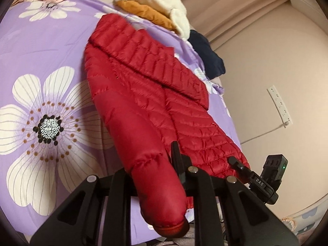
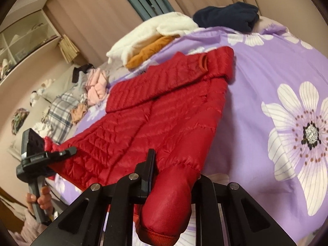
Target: Fold large clothes
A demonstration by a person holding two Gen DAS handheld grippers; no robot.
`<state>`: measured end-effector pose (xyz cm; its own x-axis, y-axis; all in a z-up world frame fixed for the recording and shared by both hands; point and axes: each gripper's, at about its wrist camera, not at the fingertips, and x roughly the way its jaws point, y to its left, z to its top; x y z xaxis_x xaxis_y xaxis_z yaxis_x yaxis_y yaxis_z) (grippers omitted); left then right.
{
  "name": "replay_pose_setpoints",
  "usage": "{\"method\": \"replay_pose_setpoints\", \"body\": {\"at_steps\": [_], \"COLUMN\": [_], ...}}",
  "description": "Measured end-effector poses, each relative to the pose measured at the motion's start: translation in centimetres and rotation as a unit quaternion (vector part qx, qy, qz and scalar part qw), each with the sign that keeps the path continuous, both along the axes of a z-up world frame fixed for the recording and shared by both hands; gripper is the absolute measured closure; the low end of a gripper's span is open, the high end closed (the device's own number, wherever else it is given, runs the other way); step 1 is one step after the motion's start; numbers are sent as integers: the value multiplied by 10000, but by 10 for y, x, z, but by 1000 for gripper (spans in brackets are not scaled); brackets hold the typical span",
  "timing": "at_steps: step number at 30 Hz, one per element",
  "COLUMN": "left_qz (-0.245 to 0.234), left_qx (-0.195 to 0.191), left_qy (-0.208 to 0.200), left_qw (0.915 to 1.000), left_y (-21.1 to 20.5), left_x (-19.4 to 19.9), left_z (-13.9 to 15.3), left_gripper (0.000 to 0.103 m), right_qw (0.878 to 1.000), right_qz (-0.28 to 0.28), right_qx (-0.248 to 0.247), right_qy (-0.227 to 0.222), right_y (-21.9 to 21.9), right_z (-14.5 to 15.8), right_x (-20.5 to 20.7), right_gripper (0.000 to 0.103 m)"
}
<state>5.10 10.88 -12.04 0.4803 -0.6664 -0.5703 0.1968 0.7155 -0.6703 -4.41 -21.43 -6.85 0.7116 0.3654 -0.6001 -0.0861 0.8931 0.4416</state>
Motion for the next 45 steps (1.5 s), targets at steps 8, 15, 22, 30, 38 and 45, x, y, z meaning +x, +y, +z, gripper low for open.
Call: {"method": "replay_pose_setpoints", "body": {"at_steps": [8, 15, 22, 30, 38, 45], "left_qz": [-127, -271, -401, -547, -600, -545], "left_qx": [-80, -79, -63, -104, -240, -223], "left_qy": [-231, -473, -703, -963, -1234, -1235], "left_qw": [9996, 9985, 9967, 9938, 9903, 9906], "left_y": [-3, -6, -8, -11, -6, -4], "left_x": [-4, -15, -29, -47, -65, -58], "left_z": [21, 41, 61, 85, 108, 109], "left_gripper": [87, 87, 87, 87, 87, 87], "right_qw": [9996, 9986, 9968, 9944, 9912, 9917], "right_qz": [151, 271, 401, 489, 541, 405], "right_qx": [-29, -10, -37, -58, 22, 93], "right_qy": [-244, -444, -686, -933, -1206, -1217], "right_y": [5, 2, 3, 4, 2, -8], "right_z": [18, 33, 53, 72, 91, 89], "right_x": [-4, -10, -20, -33, -45, -37], "right_gripper": [84, 84, 84, 84, 84, 84]}}
